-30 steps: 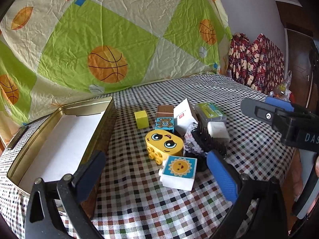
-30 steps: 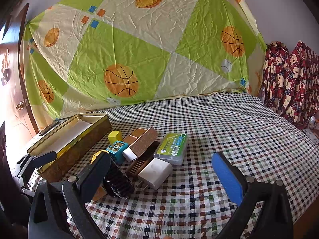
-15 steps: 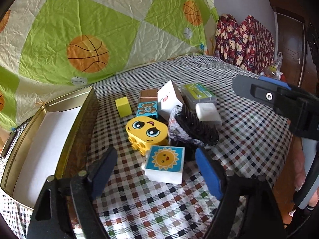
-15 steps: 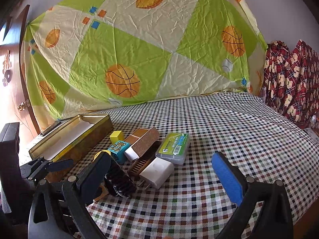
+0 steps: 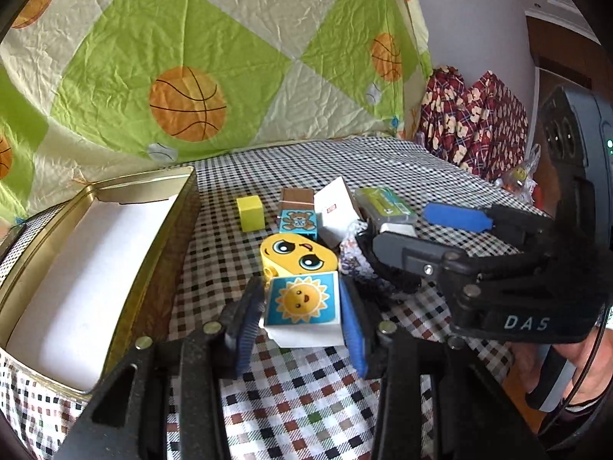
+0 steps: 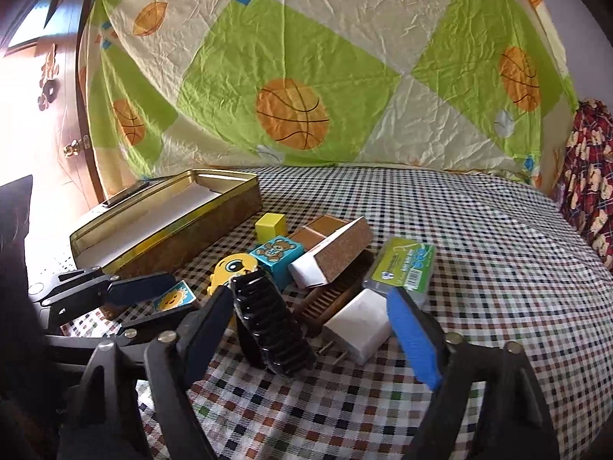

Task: Organize rigid objects
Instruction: 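Close the left tool on the sun block while the right tool closes on the black brush, then lift the sun block with the left tool while the right tool lifts the brush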

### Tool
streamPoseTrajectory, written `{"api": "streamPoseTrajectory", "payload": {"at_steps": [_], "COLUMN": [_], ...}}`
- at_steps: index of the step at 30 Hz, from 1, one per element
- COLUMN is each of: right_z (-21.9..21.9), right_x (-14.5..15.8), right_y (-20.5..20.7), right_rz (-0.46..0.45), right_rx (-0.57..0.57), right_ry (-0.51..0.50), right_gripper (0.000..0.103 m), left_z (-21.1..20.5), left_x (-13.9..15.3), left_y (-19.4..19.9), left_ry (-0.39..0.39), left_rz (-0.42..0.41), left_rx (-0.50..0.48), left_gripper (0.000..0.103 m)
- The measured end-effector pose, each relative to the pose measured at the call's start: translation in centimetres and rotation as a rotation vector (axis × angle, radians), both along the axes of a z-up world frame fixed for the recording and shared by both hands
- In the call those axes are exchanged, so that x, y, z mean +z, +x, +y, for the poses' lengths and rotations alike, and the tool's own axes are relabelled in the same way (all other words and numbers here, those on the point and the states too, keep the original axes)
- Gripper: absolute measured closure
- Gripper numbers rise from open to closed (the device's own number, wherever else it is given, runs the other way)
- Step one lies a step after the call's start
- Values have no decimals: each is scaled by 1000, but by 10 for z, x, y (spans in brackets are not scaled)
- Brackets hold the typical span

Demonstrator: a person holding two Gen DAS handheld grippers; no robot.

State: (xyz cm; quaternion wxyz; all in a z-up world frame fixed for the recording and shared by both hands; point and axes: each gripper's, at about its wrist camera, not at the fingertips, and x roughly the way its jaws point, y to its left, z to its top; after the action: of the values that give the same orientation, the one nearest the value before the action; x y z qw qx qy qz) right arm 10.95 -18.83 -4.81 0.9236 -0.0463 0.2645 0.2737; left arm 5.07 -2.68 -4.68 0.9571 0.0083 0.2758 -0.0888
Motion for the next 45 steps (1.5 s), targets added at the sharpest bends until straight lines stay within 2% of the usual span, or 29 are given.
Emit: {"api": "streamPoseTrajectory", "payload": {"at_steps": [4,8,13,15,19,27,45], "right_z": [12,24,41,41,33,33,20], "right_x": [-5,-9,-20,-21,-19,-15,-6], "right_y": [2,6,8,7,7,-1,-14], "right_rz": [22,49,94,83,79,22,-94], "right_rx": [51,90,170,179,163,135,101], "right_ry": [-56,-110,-191,-193,-151,-152,-70], "right_gripper": [31,33,67,72,73,73,73], "left_z": [18,22,22,26,31,24,25], "left_x": [2,2,2,1,0,1,4], "left_y": [0,0,-1,-1,-4,-11,-17], "left_ry": [-54,-61,-63,-89,-124,-82,-90], "left_rz": [-19,-27,-41,-38,-44,-84,-138], "left_rx": [48,72,78,79,79,81,100], "left_gripper": [64,64,64,64,64,64,64]}}
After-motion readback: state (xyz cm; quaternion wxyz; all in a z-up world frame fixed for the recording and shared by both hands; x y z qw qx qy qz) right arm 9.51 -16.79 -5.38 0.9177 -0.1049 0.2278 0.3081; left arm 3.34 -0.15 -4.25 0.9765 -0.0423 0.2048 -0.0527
